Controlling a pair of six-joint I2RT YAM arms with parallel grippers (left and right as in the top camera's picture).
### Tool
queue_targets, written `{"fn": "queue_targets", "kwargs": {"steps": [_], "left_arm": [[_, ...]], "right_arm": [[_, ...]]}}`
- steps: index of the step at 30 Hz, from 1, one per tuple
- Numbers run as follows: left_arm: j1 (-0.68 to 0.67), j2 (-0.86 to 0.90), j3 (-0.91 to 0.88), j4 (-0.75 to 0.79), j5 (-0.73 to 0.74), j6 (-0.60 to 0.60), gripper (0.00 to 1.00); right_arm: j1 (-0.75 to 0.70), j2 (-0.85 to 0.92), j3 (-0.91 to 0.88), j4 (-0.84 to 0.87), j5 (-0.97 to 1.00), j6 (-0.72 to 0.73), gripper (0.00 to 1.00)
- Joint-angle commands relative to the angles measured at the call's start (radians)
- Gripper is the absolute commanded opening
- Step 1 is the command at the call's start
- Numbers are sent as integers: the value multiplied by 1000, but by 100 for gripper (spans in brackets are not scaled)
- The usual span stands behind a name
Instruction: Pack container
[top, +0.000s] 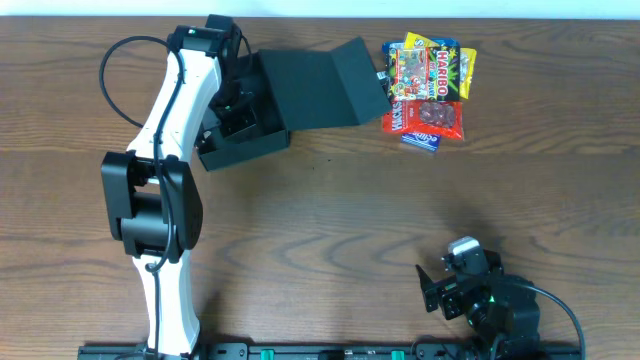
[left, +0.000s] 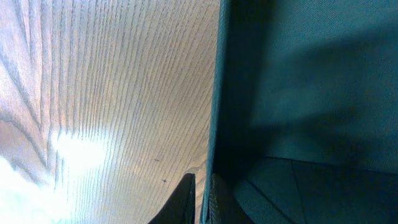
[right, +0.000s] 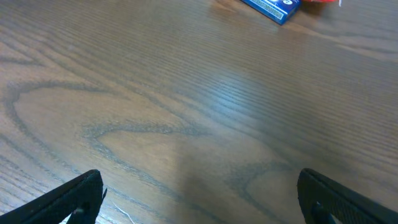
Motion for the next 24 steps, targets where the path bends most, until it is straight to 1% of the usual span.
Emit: {"fn": "queue_targets", "kwargs": {"steps": [1,2,3,4,6,9,10,11,12,15,17,18,20,21,23,24], "left_arm": [[-6,-1,-5,-5,3,-60,22],[-6,-1,-5,-5,3,-60,33],[-6,-1,-5,-5,8,-60,47],[-6,-1,-5,-6,24,-57,58],[0,-1,-5,1,54,31,58],[17,-2,-4,43,106,241,58],[24,-3,-4,47,120,293,63],[33,-6,-4,43,137,341,71],[38,-10,-4,39,150,373,73],[52,-26,-4,38,175,525,75],[58,-47,-4,71,170,667,75],[58,-61,-4,89,157,734,75],[58,-100,-4,128,92,880,81],[58,-119,-4,138,55,941,83],[58,-166,-4,156,-61,1092,87],[58,-184,-4,158,-119,1143,91]], "right_arm": [[-7,-5,-7,-1,-1,-13,99],[-7,-5,-7,-1,-1,-13,99],[-7,-5,-7,-1,-1,-14,99],[-7,-5,-7,-1,-1,-14,99],[-7,-5,-7,-1,-1,-14,99],[-7,-5,-7,-1,-1,-14,99],[-7,-5,-7,-1,-1,-14,99],[-7,-5,-7,-1,-1,-14,99],[-7,-5,-7,-1,-1,-14,99],[-7,-5,-7,-1,-1,-14,99],[-7,-5,-7,-1,-1,-14,99],[-7,-5,-7,-1,-1,-14,99],[-7,-5,-7,-1,-1,-14,99],[-7,-5,-7,-1,-1,-14,99],[-7,-5,-7,-1,-1,-14,99],[-7,-5,-7,-1,-1,-13,99]]}}
